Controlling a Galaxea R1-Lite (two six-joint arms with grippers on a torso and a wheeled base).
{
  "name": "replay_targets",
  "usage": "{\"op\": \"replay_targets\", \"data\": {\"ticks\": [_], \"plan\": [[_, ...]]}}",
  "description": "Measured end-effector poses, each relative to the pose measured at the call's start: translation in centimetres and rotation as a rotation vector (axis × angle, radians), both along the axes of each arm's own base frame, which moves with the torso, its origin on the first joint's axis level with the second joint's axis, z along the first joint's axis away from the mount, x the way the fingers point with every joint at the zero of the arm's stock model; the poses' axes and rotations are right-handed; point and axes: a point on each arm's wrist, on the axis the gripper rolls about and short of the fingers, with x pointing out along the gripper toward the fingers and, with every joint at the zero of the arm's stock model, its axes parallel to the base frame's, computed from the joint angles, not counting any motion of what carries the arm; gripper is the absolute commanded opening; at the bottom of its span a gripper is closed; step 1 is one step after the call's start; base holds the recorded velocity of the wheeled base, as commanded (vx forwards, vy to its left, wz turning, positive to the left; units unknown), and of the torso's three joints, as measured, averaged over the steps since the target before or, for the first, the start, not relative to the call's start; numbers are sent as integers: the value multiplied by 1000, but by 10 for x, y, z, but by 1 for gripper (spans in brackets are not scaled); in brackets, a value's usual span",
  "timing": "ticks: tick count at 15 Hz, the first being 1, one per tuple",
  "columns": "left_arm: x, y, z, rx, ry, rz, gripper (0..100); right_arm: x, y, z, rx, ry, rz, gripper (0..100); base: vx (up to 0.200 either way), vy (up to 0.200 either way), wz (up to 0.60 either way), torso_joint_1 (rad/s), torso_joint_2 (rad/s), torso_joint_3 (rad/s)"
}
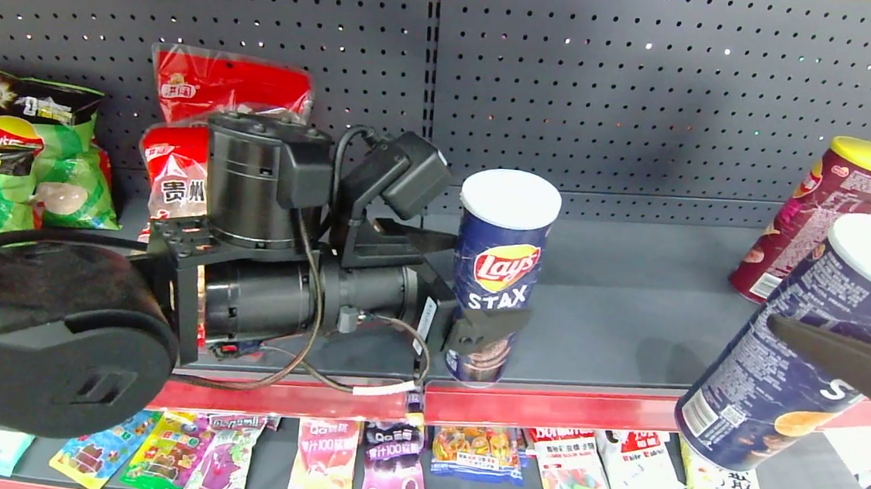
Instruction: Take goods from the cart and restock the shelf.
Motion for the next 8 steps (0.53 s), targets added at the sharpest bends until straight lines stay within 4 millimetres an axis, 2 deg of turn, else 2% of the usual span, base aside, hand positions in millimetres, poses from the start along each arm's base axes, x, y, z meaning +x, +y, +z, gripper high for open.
{"op": "replay_targets", "data": {"ticks": [4,8], "plan": [[-9,10,-3,10,10,5,100,11,4,9,5,-5,2,0,0,0,0,0,0,0],[-14,16,0,7,6,13,100,32,14,16,3,15,38,0,0,0,0,0,0,0]]}}
